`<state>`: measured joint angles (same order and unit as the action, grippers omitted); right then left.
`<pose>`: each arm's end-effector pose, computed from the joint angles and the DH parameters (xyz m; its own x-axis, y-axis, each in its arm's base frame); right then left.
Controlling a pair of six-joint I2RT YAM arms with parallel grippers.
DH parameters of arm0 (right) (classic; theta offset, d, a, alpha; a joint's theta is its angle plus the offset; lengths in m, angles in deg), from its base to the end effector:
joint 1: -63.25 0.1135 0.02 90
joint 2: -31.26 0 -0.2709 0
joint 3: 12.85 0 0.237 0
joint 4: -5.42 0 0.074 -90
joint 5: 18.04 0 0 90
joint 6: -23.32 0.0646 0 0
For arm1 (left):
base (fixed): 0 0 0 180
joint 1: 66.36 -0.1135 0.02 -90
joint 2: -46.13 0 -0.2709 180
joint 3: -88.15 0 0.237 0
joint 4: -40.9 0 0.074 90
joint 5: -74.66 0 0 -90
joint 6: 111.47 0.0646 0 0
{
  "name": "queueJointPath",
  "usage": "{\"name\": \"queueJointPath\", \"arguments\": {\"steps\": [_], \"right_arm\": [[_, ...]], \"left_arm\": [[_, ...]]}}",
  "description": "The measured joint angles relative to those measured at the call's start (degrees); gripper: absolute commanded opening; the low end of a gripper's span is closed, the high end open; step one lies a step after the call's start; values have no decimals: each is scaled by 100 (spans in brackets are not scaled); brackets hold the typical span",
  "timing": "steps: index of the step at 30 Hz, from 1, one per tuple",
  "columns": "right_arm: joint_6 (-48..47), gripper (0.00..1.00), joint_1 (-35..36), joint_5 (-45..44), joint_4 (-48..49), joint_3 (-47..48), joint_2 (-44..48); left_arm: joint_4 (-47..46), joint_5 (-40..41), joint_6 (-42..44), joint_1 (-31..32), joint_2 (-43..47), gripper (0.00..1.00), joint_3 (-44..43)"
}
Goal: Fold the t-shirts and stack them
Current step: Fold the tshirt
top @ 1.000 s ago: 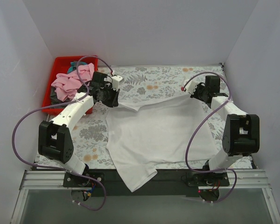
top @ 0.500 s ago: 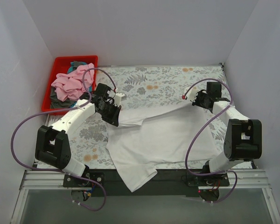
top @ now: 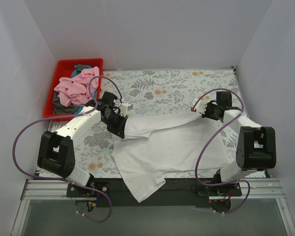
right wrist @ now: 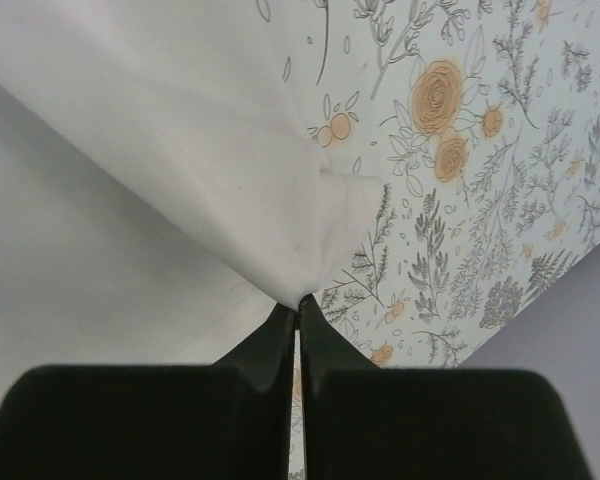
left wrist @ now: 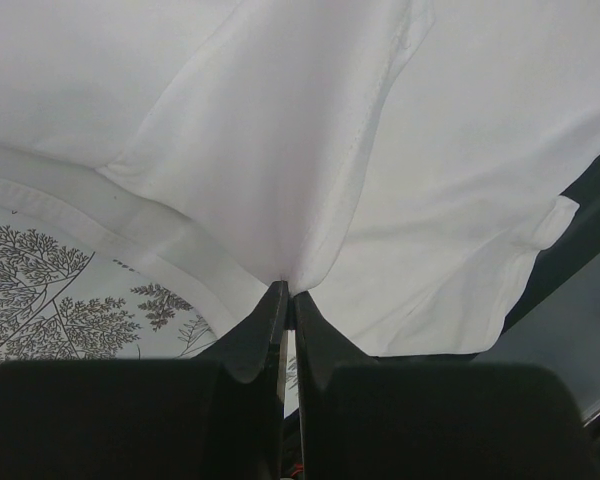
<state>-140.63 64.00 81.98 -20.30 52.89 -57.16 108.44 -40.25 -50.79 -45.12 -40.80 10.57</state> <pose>0.3224 0.0155 0.1900 -0.0833 -0.9475 -0.3086 -0.7541 0.2624 -0.6021 0.2413 -0.1230 0.2164 -0.9960 -0.0894 0.0031 -0.0804 0.8797 -0.4687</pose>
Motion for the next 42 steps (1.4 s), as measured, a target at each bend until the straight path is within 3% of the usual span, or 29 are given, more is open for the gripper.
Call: {"name": "queueJointPath", "arguments": {"steps": [12, 14, 15, 17, 18, 22, 26, 34, 39, 42], "right_arm": [[-144, 1, 0, -31, -131, -61, 7], [-166, 16, 0, -63, -144, -63, 7], [-175, 33, 0, -83, -164, -63, 7], [-210, 45, 0, -111, -243, -63, 26], [-234, 58, -11, -111, -299, -63, 50], [-238, 71, -186, -28, -721, 20, 271], [-83, 71, -332, 188, -1211, 595, 352], [911, 46, -273, 514, -1971, 2330, -656], [1523, 47, -26, 393, -2227, 2516, -1309], [1862, 57, 140, 273, -2402, 2538, -1558]], "left_arm": [[13, -2, 39, 0, -66, 0, 59], [24, -7, 68, 0, -83, 9, 59], [37, -20, 101, 0, -94, 13, 59], [103, -83, 151, 0, -101, 17, 57], [144, -120, 190, 0, -101, 19, 57], [354, -136, 291, 0, -94, 27, -98], [409, -24, 297, -2, -92, 27, -623], [55, 334, -15, -289, -699, 23, -1309], [-76, 562, -308, -466, -1565, 22, -1447], [-87, 706, -417, -461, -1856, 22, -1447]]}}
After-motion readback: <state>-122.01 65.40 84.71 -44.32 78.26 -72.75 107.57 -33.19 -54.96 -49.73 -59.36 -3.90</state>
